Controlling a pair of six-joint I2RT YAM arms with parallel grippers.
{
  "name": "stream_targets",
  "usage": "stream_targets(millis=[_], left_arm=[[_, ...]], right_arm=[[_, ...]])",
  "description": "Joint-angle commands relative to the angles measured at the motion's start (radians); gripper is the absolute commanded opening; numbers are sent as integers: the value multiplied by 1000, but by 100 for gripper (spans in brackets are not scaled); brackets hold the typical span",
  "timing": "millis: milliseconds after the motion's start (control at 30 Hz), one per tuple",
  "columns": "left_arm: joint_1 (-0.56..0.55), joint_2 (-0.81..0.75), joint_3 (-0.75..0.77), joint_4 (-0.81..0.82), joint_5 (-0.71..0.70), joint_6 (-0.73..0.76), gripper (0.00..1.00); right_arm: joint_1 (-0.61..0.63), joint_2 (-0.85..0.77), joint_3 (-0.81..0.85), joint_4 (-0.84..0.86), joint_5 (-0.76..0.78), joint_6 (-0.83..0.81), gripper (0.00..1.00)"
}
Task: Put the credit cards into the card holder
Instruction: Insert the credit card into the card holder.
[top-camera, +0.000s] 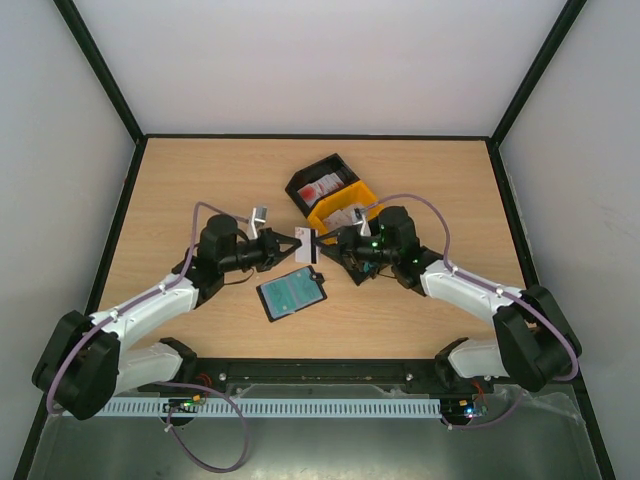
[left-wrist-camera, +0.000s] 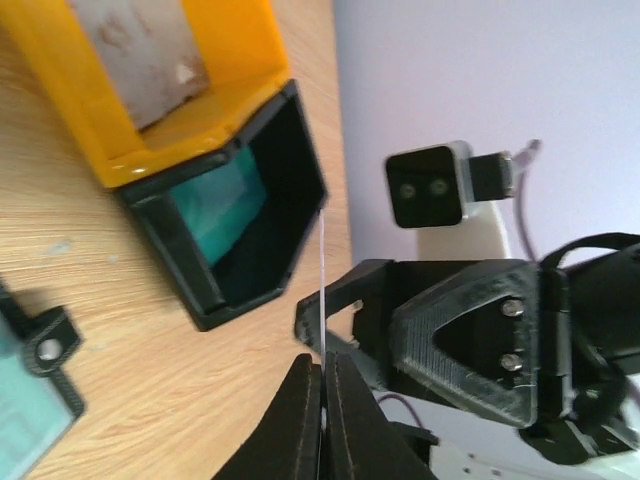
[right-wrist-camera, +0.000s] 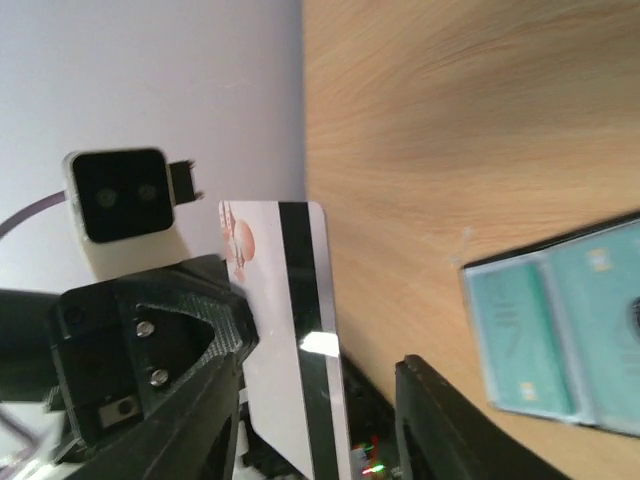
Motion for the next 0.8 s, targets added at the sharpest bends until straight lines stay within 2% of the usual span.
stream_targets(millis=[0, 200, 333, 500, 767], left_arm=[[-1, -23, -27, -117, -106, 84, 3], [-3, -47, -62, -281, -288, 144, 3], [-5, -52, -92, -338, -319, 150, 3], [-15, -65, -144, -352, -317, 128, 3], [-36, -54, -195, -316, -307, 92, 3]], right_arm=[[5, -23, 63, -257, 153, -243, 46], [64, -10, 100, -463, 373, -455, 49], [144, 56, 131, -594, 528, -538, 48], [234, 134, 140, -634, 568, -577, 46], [265, 230, 136, -585, 543, -586, 45]])
